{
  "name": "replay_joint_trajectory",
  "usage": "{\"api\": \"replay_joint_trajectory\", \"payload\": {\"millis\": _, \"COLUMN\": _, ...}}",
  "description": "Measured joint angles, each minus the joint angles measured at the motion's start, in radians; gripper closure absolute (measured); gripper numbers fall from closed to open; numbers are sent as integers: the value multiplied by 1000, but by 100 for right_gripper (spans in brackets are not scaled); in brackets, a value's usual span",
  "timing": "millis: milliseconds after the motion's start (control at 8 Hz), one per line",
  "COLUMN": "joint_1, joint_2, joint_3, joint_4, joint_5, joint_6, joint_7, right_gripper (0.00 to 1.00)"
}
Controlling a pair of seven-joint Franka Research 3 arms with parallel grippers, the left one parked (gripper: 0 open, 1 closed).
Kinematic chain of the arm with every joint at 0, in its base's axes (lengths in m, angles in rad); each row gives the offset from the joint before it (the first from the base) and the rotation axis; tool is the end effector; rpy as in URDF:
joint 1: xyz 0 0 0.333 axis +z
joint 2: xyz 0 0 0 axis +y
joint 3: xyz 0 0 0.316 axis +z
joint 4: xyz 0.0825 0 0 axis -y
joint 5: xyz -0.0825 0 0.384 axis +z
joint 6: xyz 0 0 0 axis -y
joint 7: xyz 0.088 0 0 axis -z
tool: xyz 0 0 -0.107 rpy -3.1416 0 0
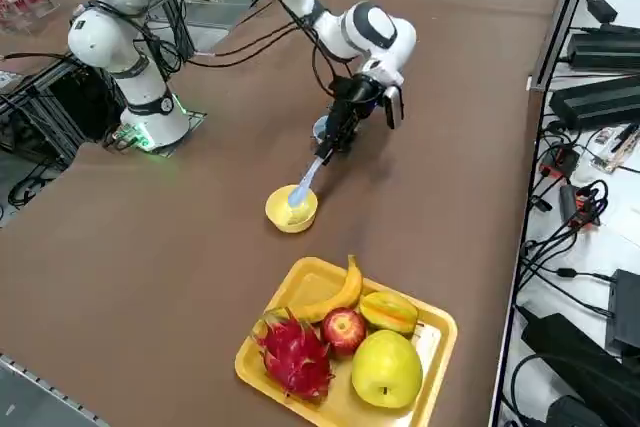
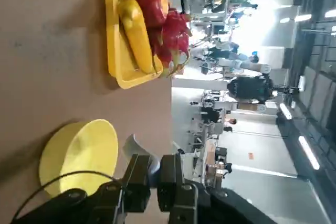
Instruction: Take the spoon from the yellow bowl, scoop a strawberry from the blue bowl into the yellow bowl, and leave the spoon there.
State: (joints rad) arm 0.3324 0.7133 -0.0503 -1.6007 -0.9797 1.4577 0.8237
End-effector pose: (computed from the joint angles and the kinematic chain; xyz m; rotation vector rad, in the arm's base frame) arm 0.6219 0.0839 0.2238 1.8753 -0.1710 -0.1589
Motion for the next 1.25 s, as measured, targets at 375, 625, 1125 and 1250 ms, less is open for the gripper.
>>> {"api": "replay_joint_trajectory", "payload": {"millis": 375, "joint_1": 46, "joint_2": -135, "joint_3": 8, "joint_4": 42, "joint_5": 183, "joint_6": -15, "joint_7": -130, "right_gripper": 89}}
{"api": "replay_joint_trajectory", "payload": {"millis": 625, "joint_1": 107, "joint_2": -168, "joint_3": 11, "joint_4": 124, "joint_5": 353, "joint_6": -52, "joint_7": -141, "right_gripper": 89}}
{"api": "replay_joint_trajectory", "payload": {"millis": 1125, "joint_1": 131, "joint_2": -266, "joint_3": 5, "joint_4": 169, "joint_5": 677, "joint_6": 23, "joint_7": -131, "right_gripper": 89}}
{"api": "replay_joint_trajectory", "payload": {"millis": 1250, "joint_1": 126, "joint_2": -302, "joint_3": -1, "joint_4": 136, "joint_5": 718, "joint_6": 78, "joint_7": -121, "right_gripper": 89}}
